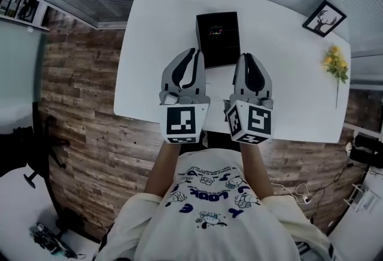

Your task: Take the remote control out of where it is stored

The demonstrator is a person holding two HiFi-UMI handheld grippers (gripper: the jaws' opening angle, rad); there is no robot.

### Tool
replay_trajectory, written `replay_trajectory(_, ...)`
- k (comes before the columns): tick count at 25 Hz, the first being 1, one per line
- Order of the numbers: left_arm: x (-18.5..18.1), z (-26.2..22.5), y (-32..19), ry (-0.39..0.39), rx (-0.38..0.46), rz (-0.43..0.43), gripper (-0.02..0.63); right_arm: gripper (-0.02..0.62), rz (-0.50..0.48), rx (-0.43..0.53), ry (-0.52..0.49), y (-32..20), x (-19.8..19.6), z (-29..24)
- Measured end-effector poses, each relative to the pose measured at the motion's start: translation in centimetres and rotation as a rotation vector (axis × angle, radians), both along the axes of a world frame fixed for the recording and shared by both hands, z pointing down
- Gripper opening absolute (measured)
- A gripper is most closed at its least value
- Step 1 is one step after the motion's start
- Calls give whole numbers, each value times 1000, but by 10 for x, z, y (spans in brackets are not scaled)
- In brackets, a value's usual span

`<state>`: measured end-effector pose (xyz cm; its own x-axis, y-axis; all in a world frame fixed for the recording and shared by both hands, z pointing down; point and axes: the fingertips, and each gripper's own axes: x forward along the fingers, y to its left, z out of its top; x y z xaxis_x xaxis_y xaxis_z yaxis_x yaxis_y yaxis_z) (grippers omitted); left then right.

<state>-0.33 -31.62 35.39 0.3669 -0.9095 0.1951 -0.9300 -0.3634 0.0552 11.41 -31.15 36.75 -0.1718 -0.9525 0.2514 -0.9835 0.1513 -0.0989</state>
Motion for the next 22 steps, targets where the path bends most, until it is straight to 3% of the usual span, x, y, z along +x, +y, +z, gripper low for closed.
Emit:
replay_trajectory(12, 22, 39, -48, 32, -80, 67, 31, 48, -20, -78, -14, -38, 12, 37)
replay_trajectory(22, 38, 66, -74, -30, -138, 132, 140, 48, -39, -130, -20, -50, 18, 62)
